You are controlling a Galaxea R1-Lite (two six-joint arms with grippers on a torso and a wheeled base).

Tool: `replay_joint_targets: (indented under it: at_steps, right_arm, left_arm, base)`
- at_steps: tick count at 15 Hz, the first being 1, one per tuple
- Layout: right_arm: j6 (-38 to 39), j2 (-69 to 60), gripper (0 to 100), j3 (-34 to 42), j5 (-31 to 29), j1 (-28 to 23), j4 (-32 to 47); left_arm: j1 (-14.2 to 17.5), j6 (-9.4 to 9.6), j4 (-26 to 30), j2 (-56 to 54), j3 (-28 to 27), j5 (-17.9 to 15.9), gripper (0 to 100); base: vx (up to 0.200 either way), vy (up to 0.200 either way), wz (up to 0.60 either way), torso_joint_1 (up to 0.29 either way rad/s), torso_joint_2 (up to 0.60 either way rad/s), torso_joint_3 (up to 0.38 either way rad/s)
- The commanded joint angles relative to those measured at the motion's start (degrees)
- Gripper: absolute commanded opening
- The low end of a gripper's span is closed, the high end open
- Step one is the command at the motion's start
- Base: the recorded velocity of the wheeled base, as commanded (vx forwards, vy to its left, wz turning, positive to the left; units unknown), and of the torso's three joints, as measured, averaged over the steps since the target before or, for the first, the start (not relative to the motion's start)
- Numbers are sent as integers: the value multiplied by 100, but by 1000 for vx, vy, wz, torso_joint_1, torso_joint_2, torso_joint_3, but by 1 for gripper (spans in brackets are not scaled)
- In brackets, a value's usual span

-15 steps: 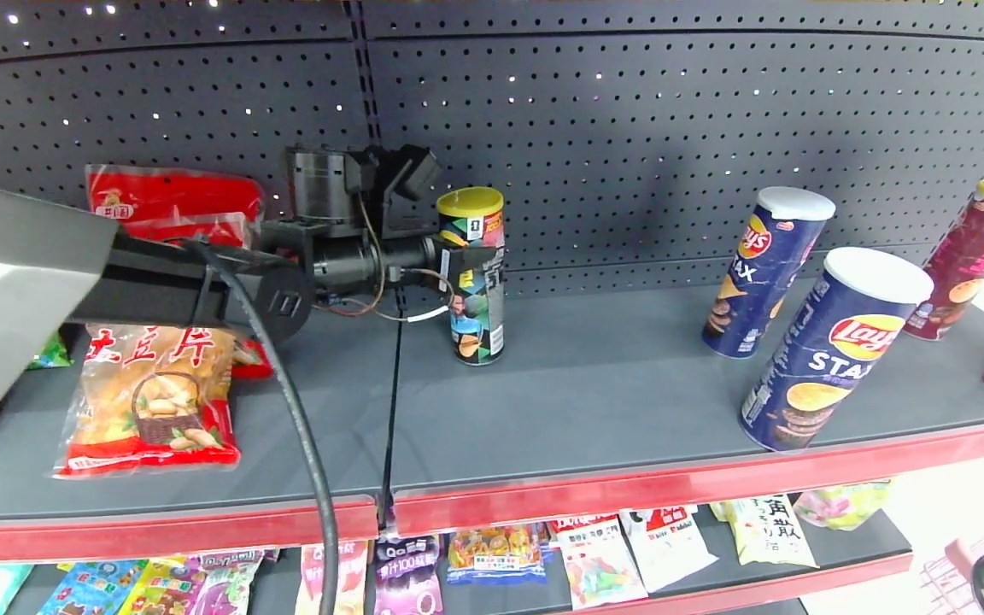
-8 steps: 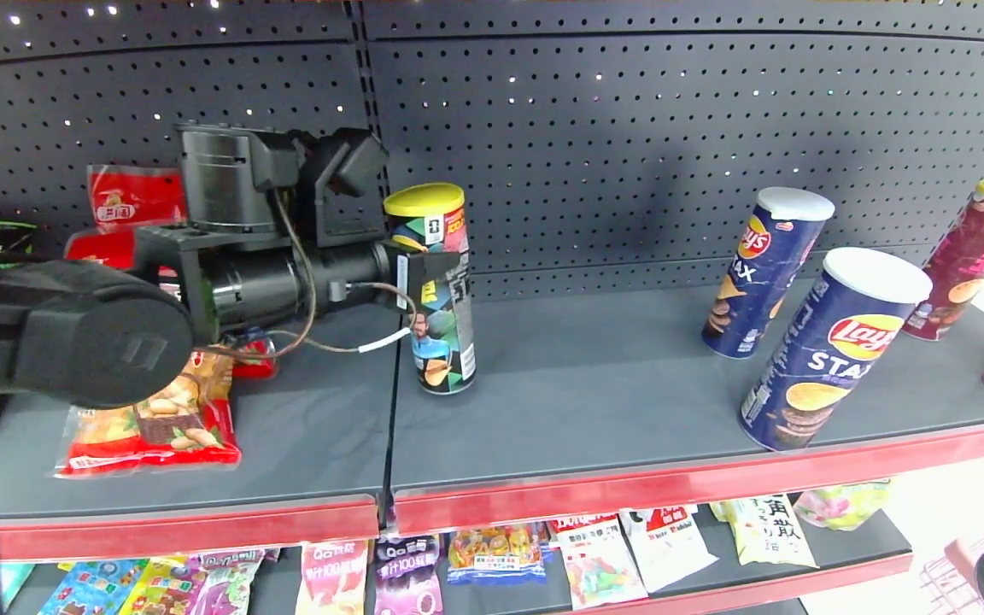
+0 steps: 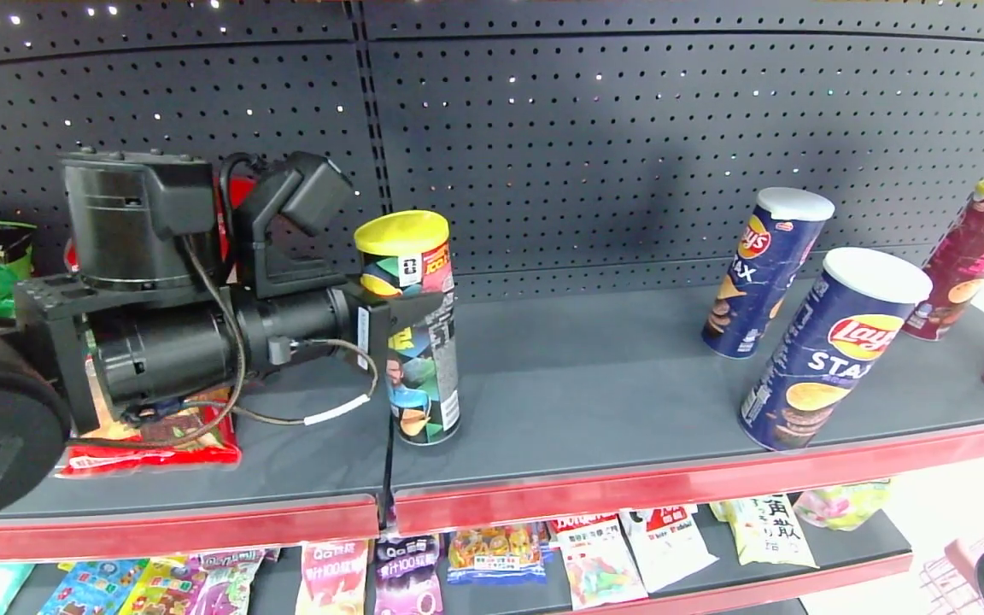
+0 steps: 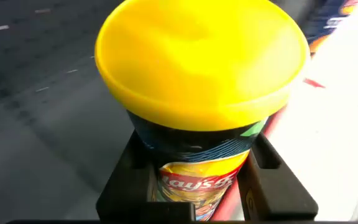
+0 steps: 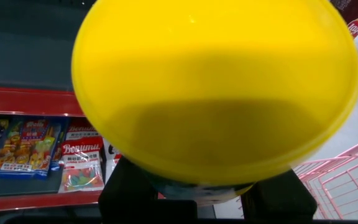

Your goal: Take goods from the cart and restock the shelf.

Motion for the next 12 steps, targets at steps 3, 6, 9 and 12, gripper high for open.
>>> replay_joint_targets:
  at_steps: [3, 6, 9, 12]
  right_arm:
    - [-2, -2, 0, 7, -9, 1, -4]
    - [7, -2, 0, 7, -9, 1, -4]
    - [16, -29, 0, 25, -9, -69, -4]
    - [25, -99, 0, 86, -9, -78, 4]
  left_arm:
    - [-537, -77, -970, 39, 644, 265, 0]
    - [-854, -306, -944, -40, 811, 344, 0]
    - [-941, -315, -1014, 162, 776, 1109, 0]
    - [-1082, -324, -1251, 346, 732, 1618, 0]
  base:
    - [0, 0, 0, 0, 0, 0]
    - [0, 0, 0, 0, 0, 0]
    - [0, 0, 0, 0, 0, 0]
    - [0, 0, 0, 0, 0, 0]
